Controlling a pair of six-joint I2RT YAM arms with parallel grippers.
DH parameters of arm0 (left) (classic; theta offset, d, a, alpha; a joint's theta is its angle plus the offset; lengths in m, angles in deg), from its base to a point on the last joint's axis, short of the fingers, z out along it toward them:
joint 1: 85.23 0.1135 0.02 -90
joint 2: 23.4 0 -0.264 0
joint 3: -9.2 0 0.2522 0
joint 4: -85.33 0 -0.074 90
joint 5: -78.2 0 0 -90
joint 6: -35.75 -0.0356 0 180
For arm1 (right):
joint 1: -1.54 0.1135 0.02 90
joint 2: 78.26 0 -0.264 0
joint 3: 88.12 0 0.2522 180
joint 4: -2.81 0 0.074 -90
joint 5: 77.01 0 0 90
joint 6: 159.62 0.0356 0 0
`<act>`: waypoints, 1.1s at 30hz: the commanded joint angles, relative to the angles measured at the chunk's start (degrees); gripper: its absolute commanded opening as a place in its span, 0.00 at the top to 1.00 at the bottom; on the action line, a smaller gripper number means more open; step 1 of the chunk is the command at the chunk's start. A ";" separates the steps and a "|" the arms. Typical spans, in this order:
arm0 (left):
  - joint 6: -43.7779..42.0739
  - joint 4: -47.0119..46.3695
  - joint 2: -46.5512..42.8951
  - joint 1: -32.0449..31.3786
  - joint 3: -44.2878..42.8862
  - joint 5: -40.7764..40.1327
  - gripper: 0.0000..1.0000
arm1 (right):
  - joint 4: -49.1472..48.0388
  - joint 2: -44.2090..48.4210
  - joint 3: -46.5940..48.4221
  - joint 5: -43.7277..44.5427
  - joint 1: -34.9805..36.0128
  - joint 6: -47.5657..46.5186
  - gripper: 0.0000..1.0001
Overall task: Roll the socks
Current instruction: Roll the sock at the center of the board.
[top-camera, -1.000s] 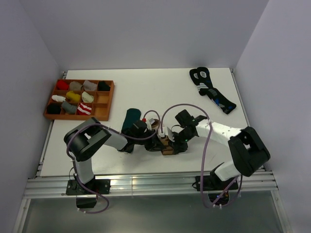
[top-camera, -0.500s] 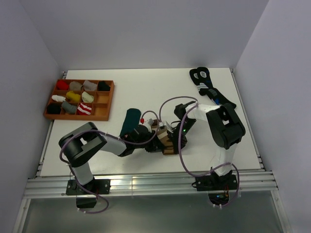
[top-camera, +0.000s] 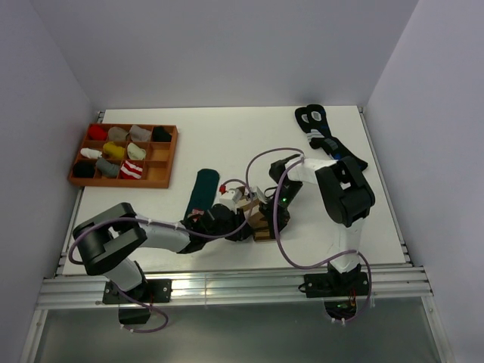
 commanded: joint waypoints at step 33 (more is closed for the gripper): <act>-21.23 -5.46 6.25 -1.64 -6.90 12.17 0.52 | 4.21 -6.05 6.42 1.39 -0.30 4.38 0.80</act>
